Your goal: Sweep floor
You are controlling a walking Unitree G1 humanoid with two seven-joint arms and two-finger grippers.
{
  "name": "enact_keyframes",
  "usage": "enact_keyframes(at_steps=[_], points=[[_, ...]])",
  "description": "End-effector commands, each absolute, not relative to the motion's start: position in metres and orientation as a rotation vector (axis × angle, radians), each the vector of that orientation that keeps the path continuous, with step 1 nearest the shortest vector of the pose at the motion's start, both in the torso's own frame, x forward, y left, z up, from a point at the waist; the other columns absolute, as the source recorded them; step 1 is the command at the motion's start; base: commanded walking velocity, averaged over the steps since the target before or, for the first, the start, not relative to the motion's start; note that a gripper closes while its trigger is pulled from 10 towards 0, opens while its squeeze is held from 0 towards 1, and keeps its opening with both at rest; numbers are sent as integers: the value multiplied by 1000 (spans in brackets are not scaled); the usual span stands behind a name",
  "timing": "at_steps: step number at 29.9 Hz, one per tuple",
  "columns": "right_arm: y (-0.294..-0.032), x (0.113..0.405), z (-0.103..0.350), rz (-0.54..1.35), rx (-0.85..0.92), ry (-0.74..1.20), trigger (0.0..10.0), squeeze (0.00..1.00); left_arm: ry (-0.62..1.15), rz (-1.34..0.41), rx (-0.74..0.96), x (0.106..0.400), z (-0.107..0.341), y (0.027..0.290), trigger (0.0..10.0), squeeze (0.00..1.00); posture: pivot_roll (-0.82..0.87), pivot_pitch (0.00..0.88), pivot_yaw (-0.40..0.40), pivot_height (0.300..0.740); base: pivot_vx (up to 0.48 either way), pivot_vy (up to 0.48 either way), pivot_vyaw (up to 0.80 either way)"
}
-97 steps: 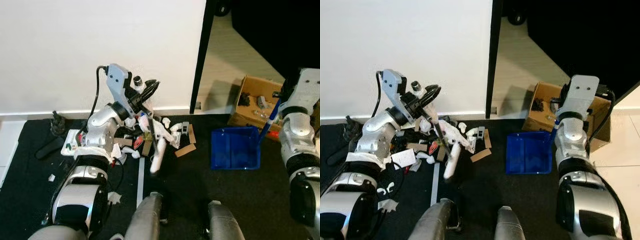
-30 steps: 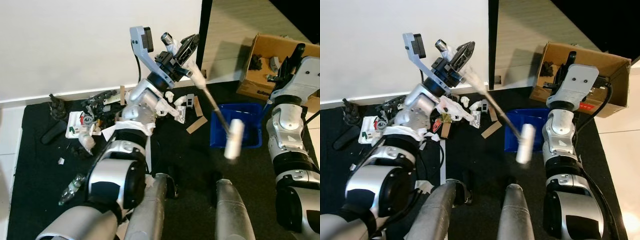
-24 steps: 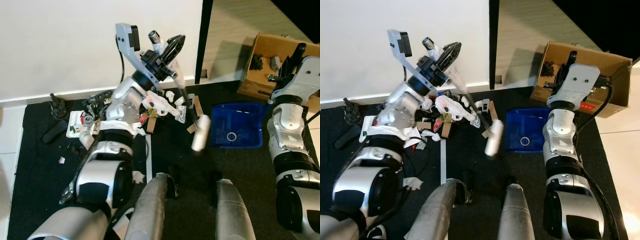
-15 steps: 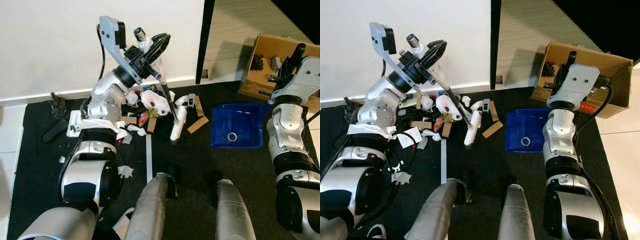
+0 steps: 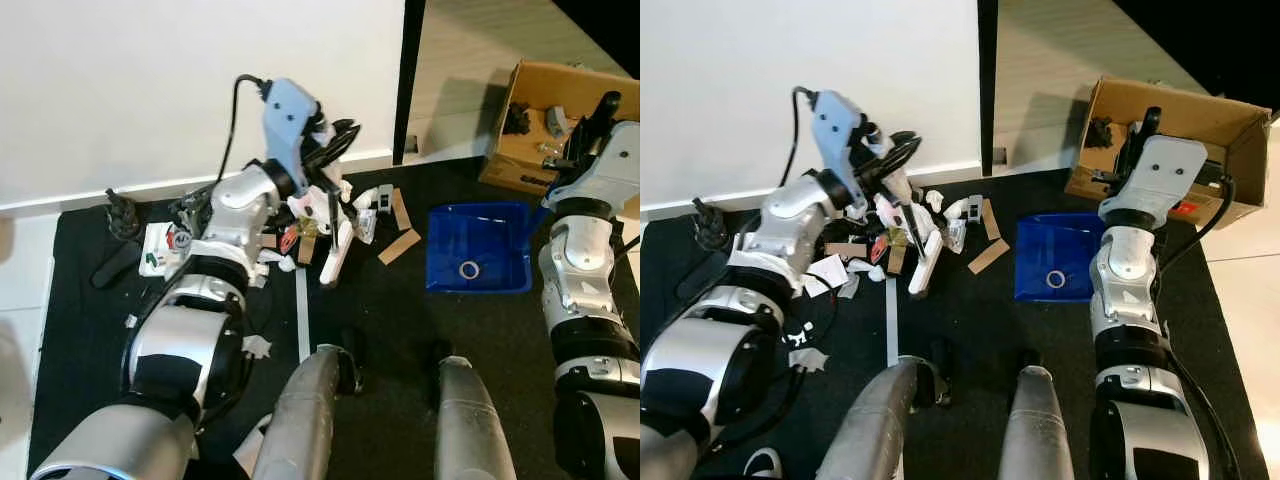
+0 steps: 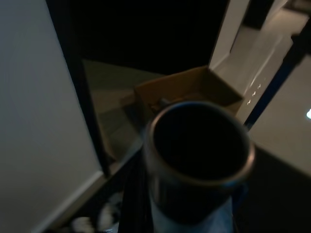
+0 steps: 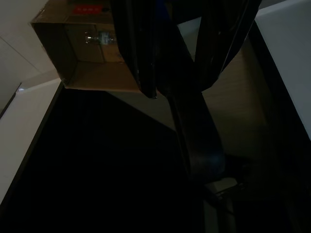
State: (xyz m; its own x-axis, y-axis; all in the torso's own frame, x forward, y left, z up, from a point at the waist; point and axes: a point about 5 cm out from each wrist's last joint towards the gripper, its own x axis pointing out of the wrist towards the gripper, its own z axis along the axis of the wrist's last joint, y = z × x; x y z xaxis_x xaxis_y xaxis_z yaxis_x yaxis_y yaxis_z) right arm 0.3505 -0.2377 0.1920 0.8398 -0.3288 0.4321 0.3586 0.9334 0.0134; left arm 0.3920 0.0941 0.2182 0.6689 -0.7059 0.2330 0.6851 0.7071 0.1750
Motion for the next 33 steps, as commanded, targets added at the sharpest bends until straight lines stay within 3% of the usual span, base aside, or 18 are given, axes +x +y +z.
enact_keyframes(at_steps=[1, 5, 12, 14, 26, 33], points=[[-233, 347, 161, -364, -31, -317, 10000, 0, -182, -760, -40, 391, 192, 94, 10000, 0, -61, 503, 228, 740, 0, 0, 0], [-230, 346, 161, -363, -25, -317, 10000, 0, -194, -780, -243, 392, 200, 75, 10000, 0, -68, 505, 232, 740, 0, 0, 0], [-226, 345, 160, -358, -19, -317, 10000, 0, -213, -837, -377, 390, 209, 53, 10000, 0, -72, 505, 233, 740, 0, 0, 0], [-225, 345, 160, -355, -16, -315, 10000, 0, -219, -907, -448, 386, 214, 37, 10000, 0, -74, 502, 233, 740, 0, 0, 0], [-224, 346, 159, -353, -7, -304, 10000, 0, -227, -1012, -594, 378, 225, 10, 10000, 0, -61, 500, 226, 740, 0, 0, 0], [-224, 346, 159, -352, -3, -299, 10000, 0, -324, -1041, -562, 381, 249, 16, 10000, 0, -46, 491, 225, 740, 0, 0, 0]])
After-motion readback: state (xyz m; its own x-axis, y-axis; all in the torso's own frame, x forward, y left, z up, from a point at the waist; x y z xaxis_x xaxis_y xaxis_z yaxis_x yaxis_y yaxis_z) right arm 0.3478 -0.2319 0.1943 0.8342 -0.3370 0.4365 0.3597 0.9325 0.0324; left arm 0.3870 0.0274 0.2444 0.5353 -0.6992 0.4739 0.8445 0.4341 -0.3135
